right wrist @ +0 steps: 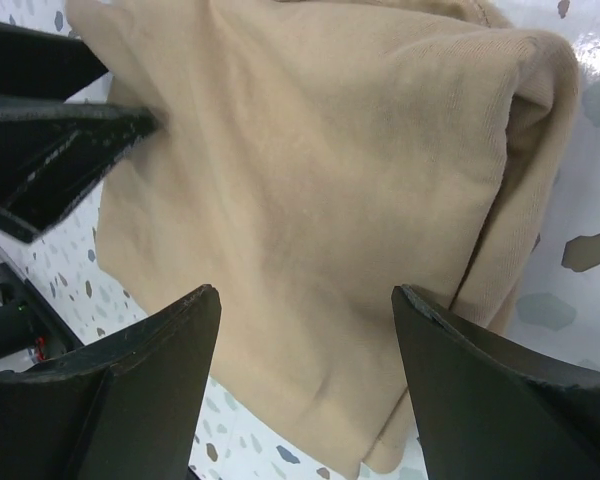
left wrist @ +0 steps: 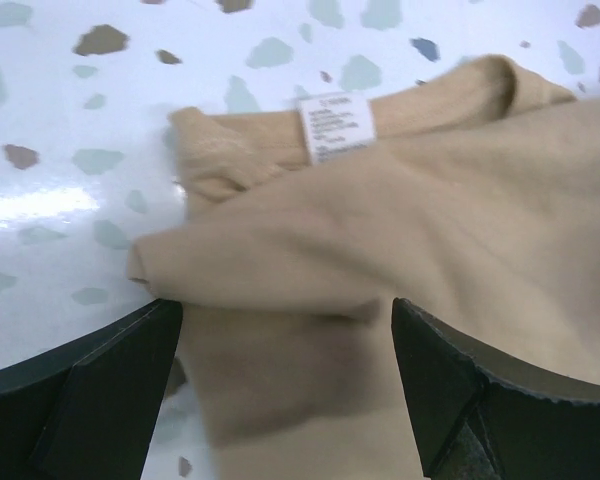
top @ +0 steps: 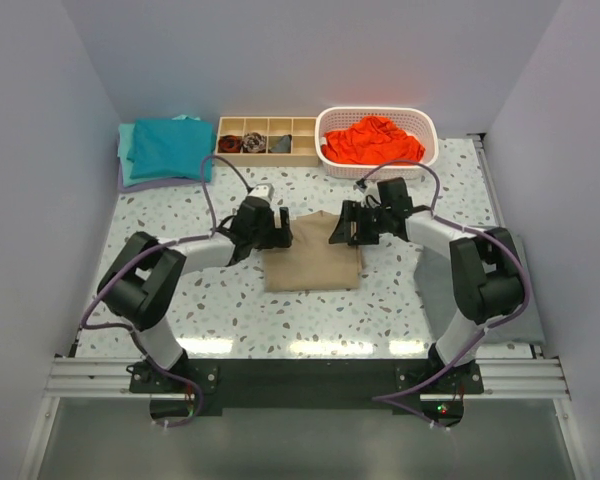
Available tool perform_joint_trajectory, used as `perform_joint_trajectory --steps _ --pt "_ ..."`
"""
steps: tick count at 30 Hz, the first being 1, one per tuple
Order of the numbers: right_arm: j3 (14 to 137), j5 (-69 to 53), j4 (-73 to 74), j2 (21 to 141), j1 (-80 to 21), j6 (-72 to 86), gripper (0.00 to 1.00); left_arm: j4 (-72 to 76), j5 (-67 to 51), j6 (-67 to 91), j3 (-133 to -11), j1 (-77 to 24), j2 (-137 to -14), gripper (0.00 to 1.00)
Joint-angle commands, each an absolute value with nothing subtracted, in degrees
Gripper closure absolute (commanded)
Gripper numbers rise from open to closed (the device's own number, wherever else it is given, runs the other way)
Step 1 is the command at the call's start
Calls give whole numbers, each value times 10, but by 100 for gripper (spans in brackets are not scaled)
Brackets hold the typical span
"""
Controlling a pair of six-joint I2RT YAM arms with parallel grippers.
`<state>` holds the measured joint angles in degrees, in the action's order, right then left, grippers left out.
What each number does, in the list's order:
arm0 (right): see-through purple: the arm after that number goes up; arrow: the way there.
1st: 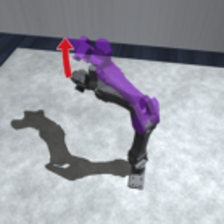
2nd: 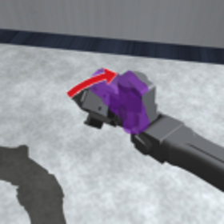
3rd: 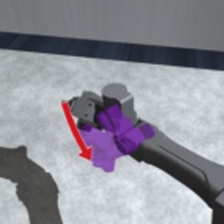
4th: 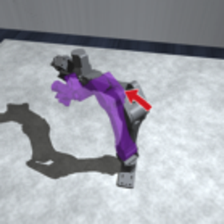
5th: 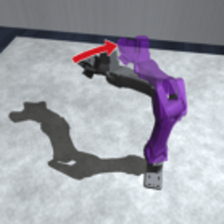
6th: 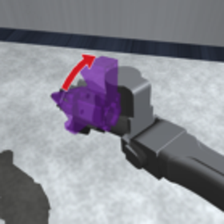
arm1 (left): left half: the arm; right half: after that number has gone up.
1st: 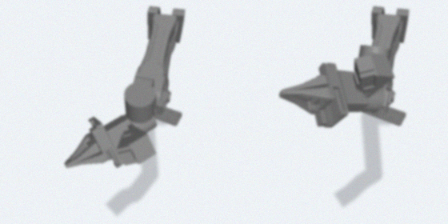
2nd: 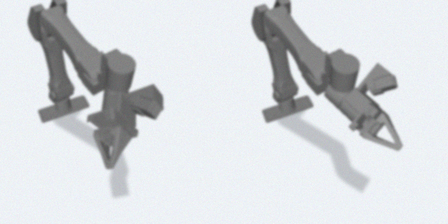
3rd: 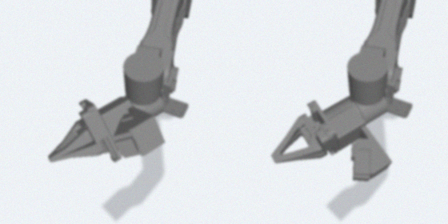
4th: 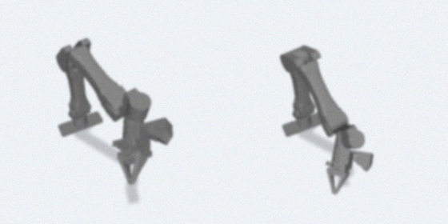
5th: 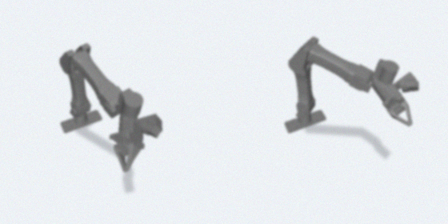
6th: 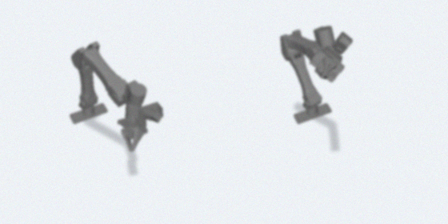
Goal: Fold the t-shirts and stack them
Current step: Fold the tshirt
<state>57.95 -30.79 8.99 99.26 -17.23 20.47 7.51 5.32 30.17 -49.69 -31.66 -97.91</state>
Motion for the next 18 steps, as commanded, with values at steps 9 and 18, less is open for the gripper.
perform_joint_trajectory --steps 9,18 --pt "592 -272 95 1016 -172 197 27 87 82 258 -526 -235 -1057 9" --pt "609 -258 115 954 -171 176 27 -62 206 236 -608 -236 -1082 9"
